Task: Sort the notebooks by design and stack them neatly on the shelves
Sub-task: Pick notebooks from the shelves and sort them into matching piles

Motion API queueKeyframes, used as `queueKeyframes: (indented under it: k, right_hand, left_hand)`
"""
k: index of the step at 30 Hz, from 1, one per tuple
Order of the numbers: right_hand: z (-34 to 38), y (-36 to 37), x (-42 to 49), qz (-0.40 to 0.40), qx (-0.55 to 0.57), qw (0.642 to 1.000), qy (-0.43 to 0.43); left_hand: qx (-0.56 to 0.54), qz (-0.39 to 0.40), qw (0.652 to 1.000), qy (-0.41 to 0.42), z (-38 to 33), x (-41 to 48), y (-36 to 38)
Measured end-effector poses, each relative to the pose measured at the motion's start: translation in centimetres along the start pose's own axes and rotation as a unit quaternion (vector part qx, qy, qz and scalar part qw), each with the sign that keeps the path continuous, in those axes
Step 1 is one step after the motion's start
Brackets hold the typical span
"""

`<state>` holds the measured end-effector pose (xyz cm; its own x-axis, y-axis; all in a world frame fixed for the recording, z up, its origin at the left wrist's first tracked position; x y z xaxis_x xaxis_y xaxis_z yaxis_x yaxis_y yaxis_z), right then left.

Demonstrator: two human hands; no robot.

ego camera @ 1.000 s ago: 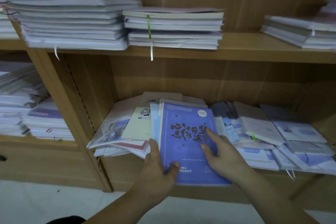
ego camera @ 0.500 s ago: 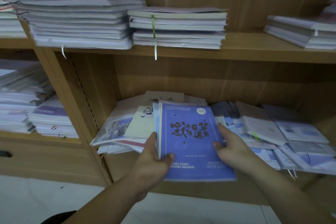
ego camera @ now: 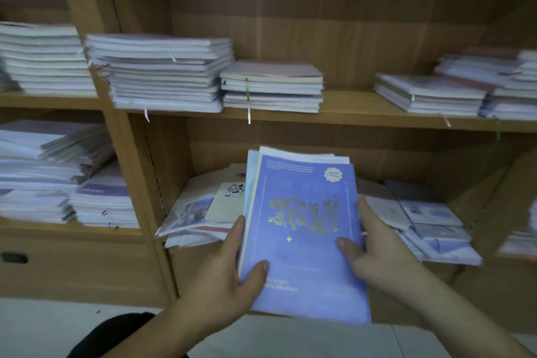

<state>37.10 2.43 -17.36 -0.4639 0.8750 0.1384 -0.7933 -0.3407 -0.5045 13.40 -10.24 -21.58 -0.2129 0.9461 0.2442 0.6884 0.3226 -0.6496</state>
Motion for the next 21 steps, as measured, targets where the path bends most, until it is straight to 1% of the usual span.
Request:
queueKeyframes:
  k: [2, 6, 8, 9, 11, 13, 15, 17, 19, 21]
  right_hand:
    - [1.3, -0.5, -2.0, -0.038, -0.023, 0.999, -0.008]
    - [3.8, -2.2, -6.1, -0.094, 0.032, 0.995, -0.024]
    - [5.6, -3.3, -6.5, -0.117, 0.043, 0.992, -0.036]
    - [6.7, -3.9, -6.2, -0.126, 0.049, 0.990, -0.047]
    - [9.3, -5.0, -5.3, -0.150, 0.066, 0.982, -0.091]
    - [12.2, -6.3, -3.3, -0.147, 0.079, 0.973, -0.159]
    - [15.2, -7.4, -0.5, -0.137, 0.108, 0.967, -0.185]
    - [17.5, -8.4, 3.1, -0.156, 0.142, 0.959, -0.192]
    - [19.0, -9.4, 7.1, -0.175, 0.149, 0.959, -0.164]
    - [20.0, -10.3, 10.7, -0.166, 0.171, 0.964, -0.117]
  left_hand:
    - [0.029, -0.012, 0.999, 0.023, -1.3, -1.2, -1.2]
    - [0.057, -0.045, 0.996, 0.057, -4.4, -2.6, -3.6]
    - [0.043, -0.059, 0.996, 0.052, -6.3, -2.3, -5.3]
    - [0.025, -0.061, 0.996, 0.067, -7.2, -1.7, -6.2]
    - [0.001, -0.067, 0.991, 0.119, -9.1, 0.1, -8.4]
    - [-0.022, -0.091, 0.986, 0.140, -10.9, 2.5, -10.6]
    - [-0.046, -0.118, 0.983, 0.130, -12.6, 5.5, -12.5]
    - [-0.068, -0.144, 0.982, 0.096, -14.0, 8.7, -14.0]
    - [-0.075, -0.177, 0.980, 0.058, -14.6, 11.9, -15.0]
    - [-0.074, -0.212, 0.974, 0.026, -15.0, 14.6, -15.5]
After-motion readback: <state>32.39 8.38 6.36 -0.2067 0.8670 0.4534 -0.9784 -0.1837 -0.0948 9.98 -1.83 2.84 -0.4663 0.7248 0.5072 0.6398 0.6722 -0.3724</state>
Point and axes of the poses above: each hand's wrist, its own x-axis towards the middle knuckle, its own y-axis out of the palm, z = x × y, the point moved 1 cm from there along x, towards the middle knuckle, and after that the axes turned 10 degrees about x, right-handed, at the moved point
